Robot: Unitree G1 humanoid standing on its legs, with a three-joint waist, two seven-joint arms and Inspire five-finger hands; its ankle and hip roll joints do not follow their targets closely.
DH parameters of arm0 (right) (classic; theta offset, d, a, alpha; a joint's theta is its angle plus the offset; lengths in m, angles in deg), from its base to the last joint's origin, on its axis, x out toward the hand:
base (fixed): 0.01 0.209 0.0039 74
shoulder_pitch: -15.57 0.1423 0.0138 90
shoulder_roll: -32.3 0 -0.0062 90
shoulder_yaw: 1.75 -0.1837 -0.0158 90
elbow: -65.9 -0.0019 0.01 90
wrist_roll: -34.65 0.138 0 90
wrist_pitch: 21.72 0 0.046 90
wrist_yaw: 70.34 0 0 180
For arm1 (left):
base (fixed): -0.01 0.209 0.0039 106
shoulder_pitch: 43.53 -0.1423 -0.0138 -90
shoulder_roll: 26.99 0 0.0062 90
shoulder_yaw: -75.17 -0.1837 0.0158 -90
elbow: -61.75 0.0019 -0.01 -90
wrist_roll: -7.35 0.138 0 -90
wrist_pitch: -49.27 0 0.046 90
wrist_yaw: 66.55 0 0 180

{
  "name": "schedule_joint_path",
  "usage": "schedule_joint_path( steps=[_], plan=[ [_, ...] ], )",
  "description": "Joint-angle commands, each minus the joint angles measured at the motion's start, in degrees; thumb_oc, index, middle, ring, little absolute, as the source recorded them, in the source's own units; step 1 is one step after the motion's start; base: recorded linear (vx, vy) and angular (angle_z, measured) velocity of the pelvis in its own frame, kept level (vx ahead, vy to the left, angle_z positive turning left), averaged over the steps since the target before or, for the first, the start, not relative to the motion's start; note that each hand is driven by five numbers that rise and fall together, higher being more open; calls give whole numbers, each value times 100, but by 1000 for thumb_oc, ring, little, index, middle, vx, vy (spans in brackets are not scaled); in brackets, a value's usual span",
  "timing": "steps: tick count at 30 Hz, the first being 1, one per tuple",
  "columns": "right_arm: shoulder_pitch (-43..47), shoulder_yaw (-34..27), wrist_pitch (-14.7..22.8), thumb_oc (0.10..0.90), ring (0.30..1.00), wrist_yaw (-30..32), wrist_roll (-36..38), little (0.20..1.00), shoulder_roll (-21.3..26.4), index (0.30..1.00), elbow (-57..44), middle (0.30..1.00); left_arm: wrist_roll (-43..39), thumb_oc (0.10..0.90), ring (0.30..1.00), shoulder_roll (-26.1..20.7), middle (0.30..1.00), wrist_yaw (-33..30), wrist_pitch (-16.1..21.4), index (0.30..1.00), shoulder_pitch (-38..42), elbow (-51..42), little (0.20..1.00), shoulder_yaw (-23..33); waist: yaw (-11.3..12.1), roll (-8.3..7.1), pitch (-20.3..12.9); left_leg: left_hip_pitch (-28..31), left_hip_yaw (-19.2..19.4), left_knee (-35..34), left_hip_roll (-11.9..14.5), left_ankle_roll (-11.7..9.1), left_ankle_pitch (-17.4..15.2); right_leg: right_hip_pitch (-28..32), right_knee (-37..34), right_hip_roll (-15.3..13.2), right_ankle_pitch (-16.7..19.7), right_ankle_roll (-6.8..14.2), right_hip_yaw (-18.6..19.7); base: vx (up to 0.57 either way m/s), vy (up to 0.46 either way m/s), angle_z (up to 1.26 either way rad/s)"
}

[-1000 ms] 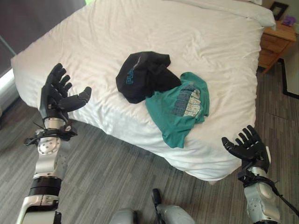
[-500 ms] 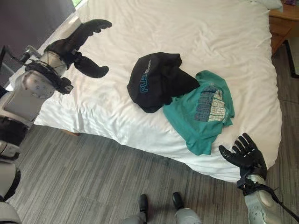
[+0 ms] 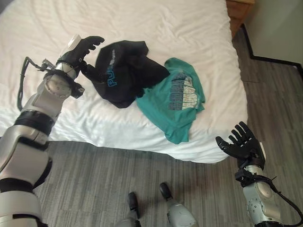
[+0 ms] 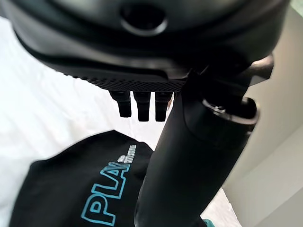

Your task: Pick up bed clothes into laundry basket.

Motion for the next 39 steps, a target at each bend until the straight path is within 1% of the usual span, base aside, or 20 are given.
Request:
schedule_joint_path(
  steps=[1, 5, 7, 9, 10, 11, 12, 14, 16, 17, 22, 27, 28, 29, 31, 34, 35, 36, 38, 39],
  plan=[
    [417, -507, 494, 800, 900, 4, 121, 900, 672, 900, -458, 900, -149, 800, 900, -149, 900, -498, 265, 900, 1584, 223, 900, 229, 86, 301, -239, 484, 139, 7, 226, -138, -682, 252, 221, 195, -360, 438, -119, 34, 28, -28],
    [424, -421, 471, 800, 900, -21, 87, 900, 684, 900, -500, 900, 127, 800, 900, -296, 900, -508, 186, 900, 1976, 704, 900, 0, -24, 246, -161, 315, 303, 7, 264, -157, -671, 55, 149, 236, -229, 485, -46, 33, 32, -25],
    [419, -404, 452, 800, 900, -64, 121, 900, 729, 900, -511, 900, 609, 800, 900, -573, 900, -547, 60, 900, 2272, 1210, 900, -295, -119, 155, -76, 187, 463, 7, 309, -165, -665, -123, 99, 296, -99, 519, 29, -2, 21, -48],
    [391, -422, 444, 800, 900, -65, 119, 900, 754, 900, -513, 900, 943, 800, 900, -676, 900, -553, -32, 900, 2404, 1413, 900, -484, -160, 148, -55, 165, 517, 7, 326, -163, -695, -169, 86, 321, -89, 534, 57, 31, 19, -41],
    [317, -453, 422, 800, 900, -74, 62, 900, 729, 900, -559, 900, 1293, 800, 900, -827, 900, -553, -167, 900, 2515, 1717, 900, -611, -220, 69, -4, 66, 597, 7, 364, -172, -670, -299, 70, 360, -7, 558, 105, 17, 6, -28],
    [323, -451, 420, 800, 900, -72, 60, 900, 722, 900, -562, 900, 1296, 800, 900, -832, 900, -553, -166, 900, 2525, 1720, 900, -619, -217, 57, -21, 29, 608, 7, 363, -182, -629, -336, 63, 359, 31, 554, 118, 8, -16, -34],
    [111, -466, 405, 800, 900, -40, 51, 900, 552, 900, -655, 900, 1586, 800, 900, -1041, 900, -543, -372, 900, 2377, 2064, 900, -465, -287, -29, 53, -69, 682, 7, 407, -174, -639, -451, 49, 407, 50, 565, 155, 26, -14, -33],
    [-10, -415, 374, 800, 900, -42, -2, 900, 421, 900, -749, 900, 1936, 800, 900, -1055, 900, -551, -484, 900, 2165, 2231, 900, -382, -307, -62, 68, -47, 722, 7, 409, -163, -658, -462, 48, 427, 50, 573, 190, 48, 2, -16],
    [-21, -415, 370, 800, 900, -39, -5, 900, 425, 900, -758, 900, 1942, 800, 900, -1054, 900, -554, -486, 900, 2144, 2224, 900, -365, -304, -57, 62, -45, 727, 7, 409, -163, -659, -461, 47, 427, 50, 573, 194, 42, 14, -11],
    [-284, -428, 393, 800, 900, -82, 15, 900, 163, 900, -944, 900, 2053, 800, 900, -913, 900, -379, -536, 900, 1284, 2251, 900, 206, -282, -92, 87, 88, 785, 7, 391, -138, -728, -395, 73, 437, -13, 557, 269, 68, 23, -14],
    [-197, -448, 498, 800, 900, -89, 99, 900, 283, 900, -930, 900, 2038, 800, 900, -575, 900, -373, -545, 900, 618, 2270, 900, 710, -341, -161, 125, 104, 812, 7, 386, -123, -768, -442, 107, 452, -82, 501, 267, 2, 13, -13],
    [-76, -309, 507, 800, 900, -78, 34, 900, 310, 900, -958, 900, 2057, 800, 900, -428, 900, -363, -548, 900, 426, 2261, 900, 805, -335, -236, 152, 7, 792, 7, 393, -128, -711, -539, 82, 464, -24, 483, 241, -9, -3, 0],
    [-26, -245, 500, 800, 900, -67, -43, 900, 320, 900, -982, 900, 1915, 493, 439, -387, 439, -312, -528, 439, 277, 2222, 439, 962, -299, -243, 151, -14, 775, 7, 399, -129, -707, -542, 77, 457, -23, 485, 225, 0, 0, 0],
    [-31, -231, 493, 800, 900, -74, -70, 900, 321, 900, -988, 900, 1822, 400, 300, -374, 300, -301, -513, 300, 211, 2195, 300, 1041, -287, -226, 159, 18, 761, 7, 398, -119, -749, -512, 84, 461, -59, 491, 220, 0, 0, 0],
    [-13, -223, 494, 800, 900, -71, -90, 900, 332, 900, -988, 900, 1627, 400, 300, -368, 300, -287, -493, 300, 159, 2127, 300, 1135, -269, -229, 150, 11, 758, 7, 396, -123, -716, -511, 77, 458, -41, 483, 233, 9, 2, -4],
    [-26, -280, 511, 800, 900, -53, -78, 900, 275, 900, -929, 900, 250, 400, 300, -212, 300, -472, -302, 300, -169, 1771, 300, 2004, -179, -185, 146, 101, 703, 7, 384, -120, -748, -411, 80, 433, -107, 458, 206, 20, 6, -2],
    [-29, -389, 529, 800, 900, -7, -95, 900, 243, 900, -874, 900, -477, 400, 300, -87, 300, -572, -112, 300, -523, 1301, 300, 2466, -107, -151, 146, 172, 647, 7, 370, -104, -814, -338, 90, 420, -183, 447, 165, 0, 0, 0],
    [-30, -379, 528, 800, 900, -7, -94, 900, 263, 900, -875, 900, -479, 400, 300, -87, 300, -581, -120, 300, -574, 1266, 300, 2506, -117, -147, 136, 155, 655, 7, 370, -114, -775, -354, 83, 419, -146, 442, 173, 36, 28, 1],
    [23, -697, 540, 800, 900, 143, -186, 900, 312, 900, -795, 900, -1758, 400, 300, 245, 300, -650, 301, 300, -1921, -281, 300, 3427, 122, -49, 157, 205, 514, 7, 318, -89, -796, -254, 101, 367, -232, 390, 84, -1, 5, 3],
    [21, -686, 539, 800, 900, 144, -185, 900, 324, 900, -795, 900, -1752, 400, 300, 248, 300, -656, 294, 300, -1954, -303, 300, 3452, 111, -41, 145, 198, 515, 7, 319, -91, -791, -259, 99, 367, -227, 389, 84, -23, -10, 7]
  ],
)
